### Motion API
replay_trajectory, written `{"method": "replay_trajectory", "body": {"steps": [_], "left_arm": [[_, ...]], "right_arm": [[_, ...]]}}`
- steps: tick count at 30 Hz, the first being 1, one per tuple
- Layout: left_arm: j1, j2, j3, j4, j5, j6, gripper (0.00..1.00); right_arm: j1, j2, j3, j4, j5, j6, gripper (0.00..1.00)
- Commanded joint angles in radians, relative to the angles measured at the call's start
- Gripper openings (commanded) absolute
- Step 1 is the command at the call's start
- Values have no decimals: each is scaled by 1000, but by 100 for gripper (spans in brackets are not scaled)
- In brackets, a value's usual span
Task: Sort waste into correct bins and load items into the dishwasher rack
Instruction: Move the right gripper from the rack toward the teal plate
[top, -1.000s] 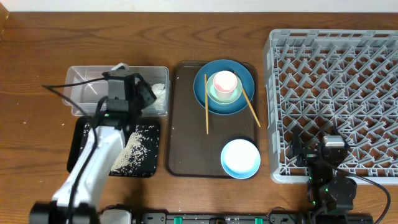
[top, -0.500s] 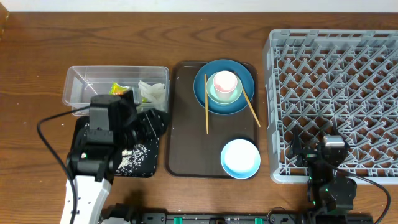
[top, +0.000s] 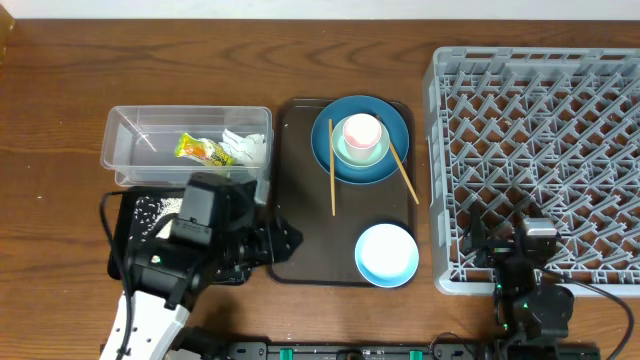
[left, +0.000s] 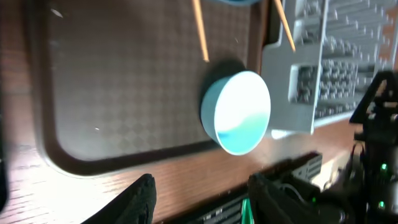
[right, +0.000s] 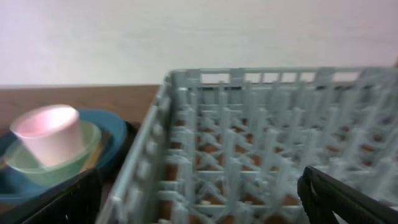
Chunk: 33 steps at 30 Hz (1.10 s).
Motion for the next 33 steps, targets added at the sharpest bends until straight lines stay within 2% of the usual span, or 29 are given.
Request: {"method": "replay_trajectory", "body": {"steps": [1,4,8,12,16,22,26,29,33], "left_arm": [[-34,-2,4,18,7,21,51],[-37,-2,4,46,7,21,59],[-37,-2,4,77,7,21,70],[-37,-2,4,91,7,21,82],[-37,0,4,92,-7,21,86],[-37,0,4,92,-146,21,89],[-35,-1,4,136,-350,20,91],[-31,-1,4,181,-440,10,93],[-26,0,4,241,-539,-52,94]], "right_arm": [[16,-2,3,9,-145,240,99],[16,-2,45,-42,-213,232,99],[16,16,199,-259,-129,232,99],[16,121,406,-450,-119,220,99],[16,318,624,-627,-158,193,99],[16,719,957,-933,-176,164,99],[19,979,1167,-1096,-244,151,99],[49,1130,1250,-1119,-276,116,99],[127,1273,1260,-1082,-272,77,99]]}}
